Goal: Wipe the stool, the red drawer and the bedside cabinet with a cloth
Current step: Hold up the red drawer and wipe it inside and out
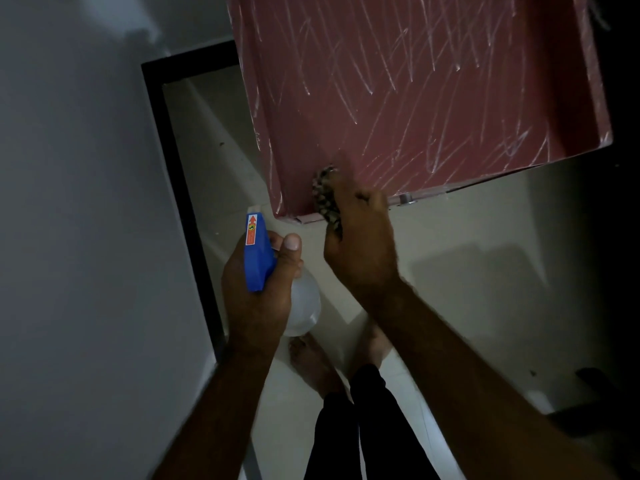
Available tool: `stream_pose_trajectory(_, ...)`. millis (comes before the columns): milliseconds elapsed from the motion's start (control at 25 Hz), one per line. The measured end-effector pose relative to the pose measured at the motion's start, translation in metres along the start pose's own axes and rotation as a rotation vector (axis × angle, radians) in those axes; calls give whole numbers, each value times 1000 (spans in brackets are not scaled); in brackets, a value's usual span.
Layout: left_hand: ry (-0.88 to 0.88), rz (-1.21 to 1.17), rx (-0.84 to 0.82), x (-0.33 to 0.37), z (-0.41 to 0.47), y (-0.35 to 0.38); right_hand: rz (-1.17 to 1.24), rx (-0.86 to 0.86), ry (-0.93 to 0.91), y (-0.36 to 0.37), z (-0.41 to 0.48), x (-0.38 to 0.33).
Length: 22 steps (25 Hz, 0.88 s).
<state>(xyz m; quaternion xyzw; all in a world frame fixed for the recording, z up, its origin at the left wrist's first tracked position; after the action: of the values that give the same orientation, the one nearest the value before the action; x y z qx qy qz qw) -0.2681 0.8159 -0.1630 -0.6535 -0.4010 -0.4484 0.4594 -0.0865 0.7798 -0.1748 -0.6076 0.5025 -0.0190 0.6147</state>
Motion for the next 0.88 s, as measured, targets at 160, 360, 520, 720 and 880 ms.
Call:
stream_pose_trajectory(160, 17, -19, 4, 3, 0, 9, -49, -86, -102, -4, 4, 5)
stream_pose_trajectory(360, 18, 0, -22, 8, -4, 22, -30, 40, -34, -29, 8, 22)
stream_pose_trajectory(520, 9, 13, -35, 9, -6, 29, -102, -72, -119, -27, 3, 34)
stream_pose_trajectory(720, 30, 25, -70, 16, -6, 43, -32, 80, 14, -48, 3, 58)
stream_pose_trajectory(880, 18, 30, -96, 19, -5, 53, -57, 2, -123, -38, -5, 46)
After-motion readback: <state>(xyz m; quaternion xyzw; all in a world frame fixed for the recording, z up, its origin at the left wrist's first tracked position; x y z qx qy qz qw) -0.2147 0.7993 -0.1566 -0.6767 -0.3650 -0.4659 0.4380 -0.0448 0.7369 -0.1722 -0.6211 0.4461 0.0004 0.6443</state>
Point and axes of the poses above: each hand's wrist, its own z-axis towards the middle knuckle, its own y-axis out of the palm, x = y × z, the point moved 10 cm from there along z, towards the middle knuckle, and after that the axes turned 11 degrees about y, right-handed, at the moved point
